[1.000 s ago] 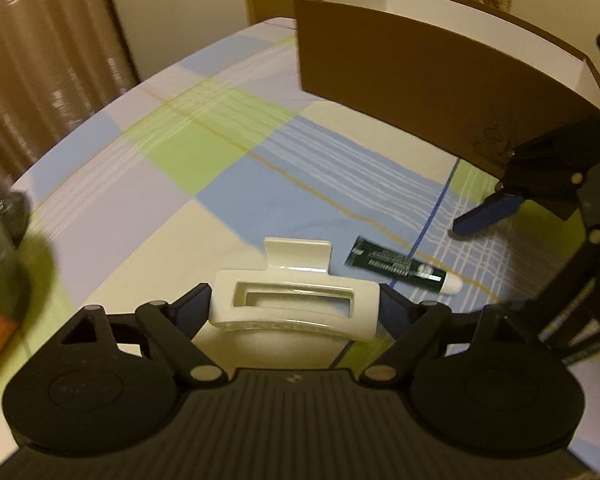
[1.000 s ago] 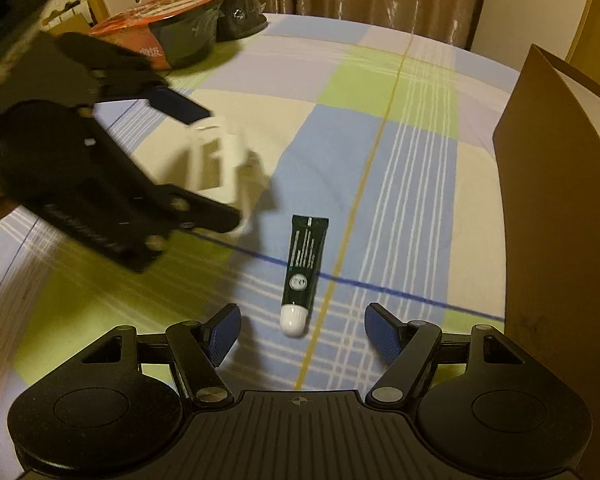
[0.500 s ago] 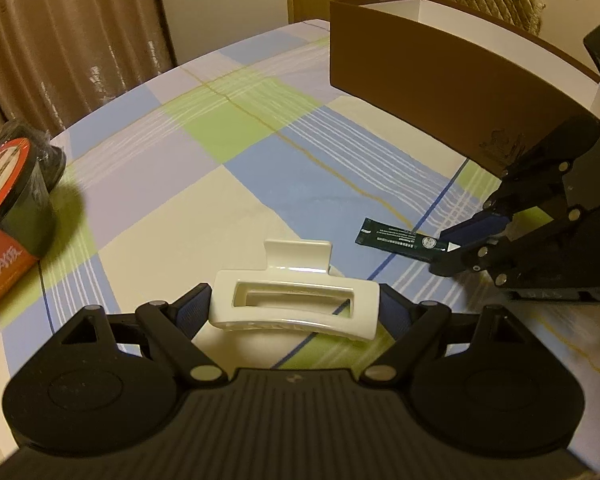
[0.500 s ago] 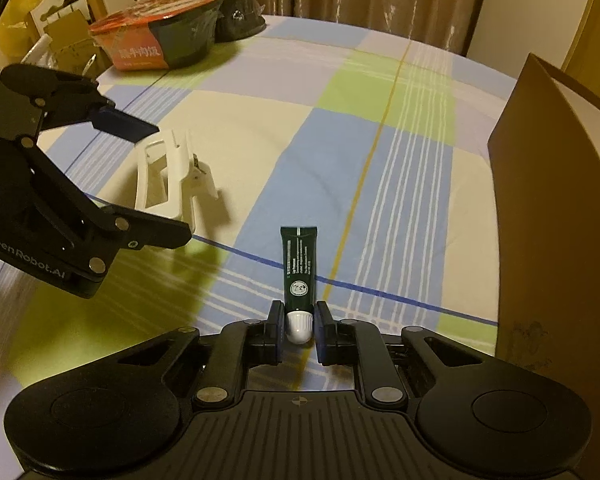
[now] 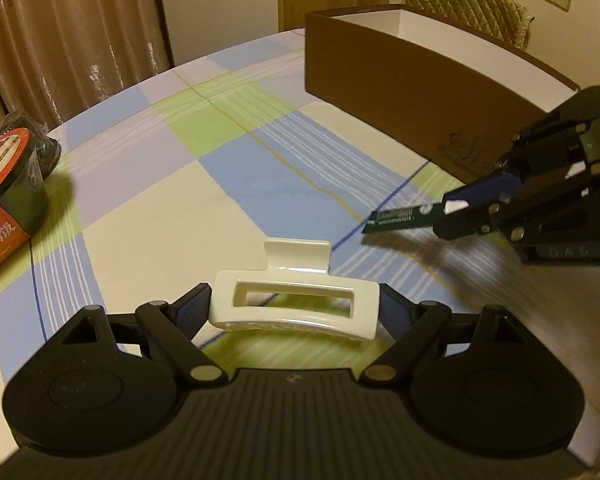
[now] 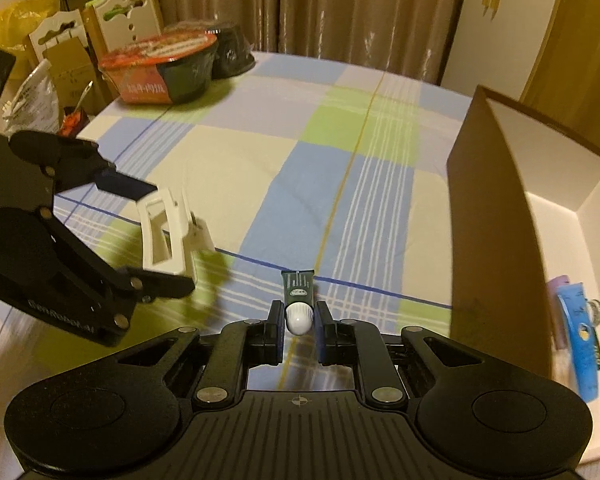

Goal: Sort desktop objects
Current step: 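Grasp the green tube with the right tool while left holds the hair clip, then carry the hair clip and green tube over the brown box with both tools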

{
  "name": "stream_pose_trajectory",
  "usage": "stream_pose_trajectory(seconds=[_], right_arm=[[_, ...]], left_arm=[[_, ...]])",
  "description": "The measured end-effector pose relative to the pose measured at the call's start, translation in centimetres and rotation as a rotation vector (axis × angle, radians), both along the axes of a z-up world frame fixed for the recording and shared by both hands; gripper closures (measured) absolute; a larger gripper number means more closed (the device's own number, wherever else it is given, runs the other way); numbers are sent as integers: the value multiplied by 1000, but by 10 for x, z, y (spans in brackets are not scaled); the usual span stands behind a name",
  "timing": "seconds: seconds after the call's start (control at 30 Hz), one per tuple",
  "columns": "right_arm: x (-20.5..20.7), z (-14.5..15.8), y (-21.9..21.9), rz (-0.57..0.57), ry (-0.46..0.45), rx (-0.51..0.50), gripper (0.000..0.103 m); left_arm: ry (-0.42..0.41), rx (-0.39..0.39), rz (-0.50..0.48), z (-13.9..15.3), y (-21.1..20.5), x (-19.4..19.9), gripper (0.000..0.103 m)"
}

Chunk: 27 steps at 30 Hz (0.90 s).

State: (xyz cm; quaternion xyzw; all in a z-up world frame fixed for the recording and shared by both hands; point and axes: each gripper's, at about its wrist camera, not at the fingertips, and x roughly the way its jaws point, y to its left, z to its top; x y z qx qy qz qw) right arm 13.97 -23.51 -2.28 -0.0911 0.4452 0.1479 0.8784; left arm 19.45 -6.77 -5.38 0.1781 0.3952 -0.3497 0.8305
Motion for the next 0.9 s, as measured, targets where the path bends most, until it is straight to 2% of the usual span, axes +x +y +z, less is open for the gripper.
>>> stream_pose_trajectory(seconds=[0.33,0.67,0.9], right_arm=[[-40,32,-22,69,-78,43,90],[-95,54,-70,172,-128,94,90],[-125,74,-106,111,-172,111,90]], left_arm=[[-43,6,76,23,-14,-50,19],[-57,4,185,41,-58,-130,19],[-66,-15,133,56,-99,-167,19]])
